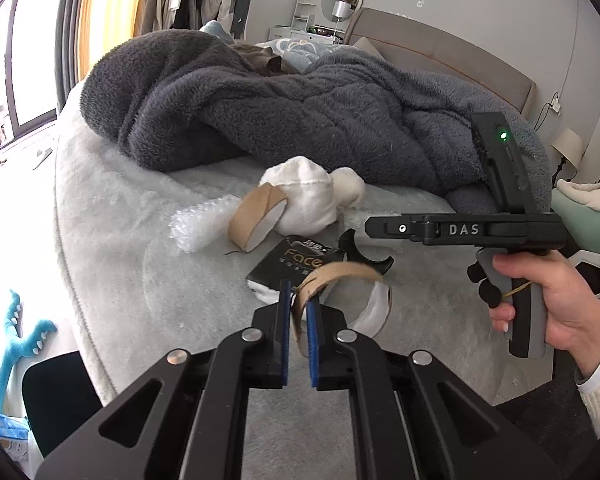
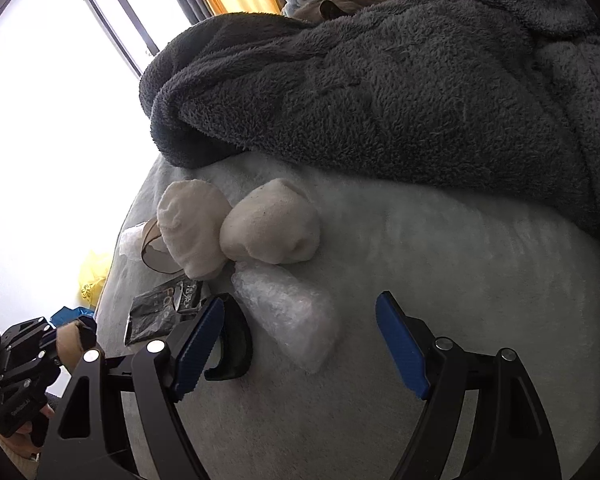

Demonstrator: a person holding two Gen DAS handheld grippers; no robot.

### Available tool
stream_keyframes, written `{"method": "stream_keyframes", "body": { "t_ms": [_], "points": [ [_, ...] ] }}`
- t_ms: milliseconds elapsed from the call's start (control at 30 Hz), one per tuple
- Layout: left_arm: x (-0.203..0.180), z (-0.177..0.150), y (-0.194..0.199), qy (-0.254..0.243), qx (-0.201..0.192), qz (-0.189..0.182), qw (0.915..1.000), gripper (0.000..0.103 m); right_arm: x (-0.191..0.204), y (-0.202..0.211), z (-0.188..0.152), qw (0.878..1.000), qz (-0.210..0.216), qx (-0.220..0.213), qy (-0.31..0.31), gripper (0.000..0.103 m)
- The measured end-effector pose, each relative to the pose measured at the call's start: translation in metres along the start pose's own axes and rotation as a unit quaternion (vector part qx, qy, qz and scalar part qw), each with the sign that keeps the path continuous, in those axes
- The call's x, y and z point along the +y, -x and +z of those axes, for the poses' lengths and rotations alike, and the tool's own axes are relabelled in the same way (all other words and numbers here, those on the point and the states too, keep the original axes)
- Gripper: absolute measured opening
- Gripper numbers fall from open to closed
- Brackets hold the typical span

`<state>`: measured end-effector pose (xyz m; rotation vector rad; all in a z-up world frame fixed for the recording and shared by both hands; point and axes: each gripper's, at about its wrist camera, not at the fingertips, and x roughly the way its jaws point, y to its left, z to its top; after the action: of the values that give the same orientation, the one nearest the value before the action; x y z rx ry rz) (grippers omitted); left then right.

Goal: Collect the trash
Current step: 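Grasp the brown tape roll with the left tool while the right tool grasps bubble wrap, then carry the tape roll and bubble wrap with both tools over the bin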

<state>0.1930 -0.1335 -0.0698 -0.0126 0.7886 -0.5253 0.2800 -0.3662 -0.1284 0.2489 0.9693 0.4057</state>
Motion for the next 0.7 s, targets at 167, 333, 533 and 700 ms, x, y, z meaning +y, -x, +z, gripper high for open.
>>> {"method": "stream_keyframes", "body": {
  "t_ms": [167,333,533,700],
  "points": [
    [0.011,0.002,0.012,0.007,-0.010,0.006,0.9999,0.007,-0.003,-0.009,0.001,1.000,0.018,0.003,-0.024,0.063],
    [0.020,0.003,0.026,0.011,-0.019,0.012,0.9997,0.007,0.002,-0.012,0.003,0.999,0.023,-0.002,-0.024,0.044],
    [0.034,0.001,0.038,0.018,-0.019,0.028,0.9993,0.007,0.029,0.009,0.011,0.998,-0.046,-0.034,0.032,0.042],
    [0.050,-0.004,0.043,0.029,-0.009,0.048,0.9984,0.007,0.059,0.029,0.018,0.990,-0.087,-0.070,0.086,0.042]
  ]
}}
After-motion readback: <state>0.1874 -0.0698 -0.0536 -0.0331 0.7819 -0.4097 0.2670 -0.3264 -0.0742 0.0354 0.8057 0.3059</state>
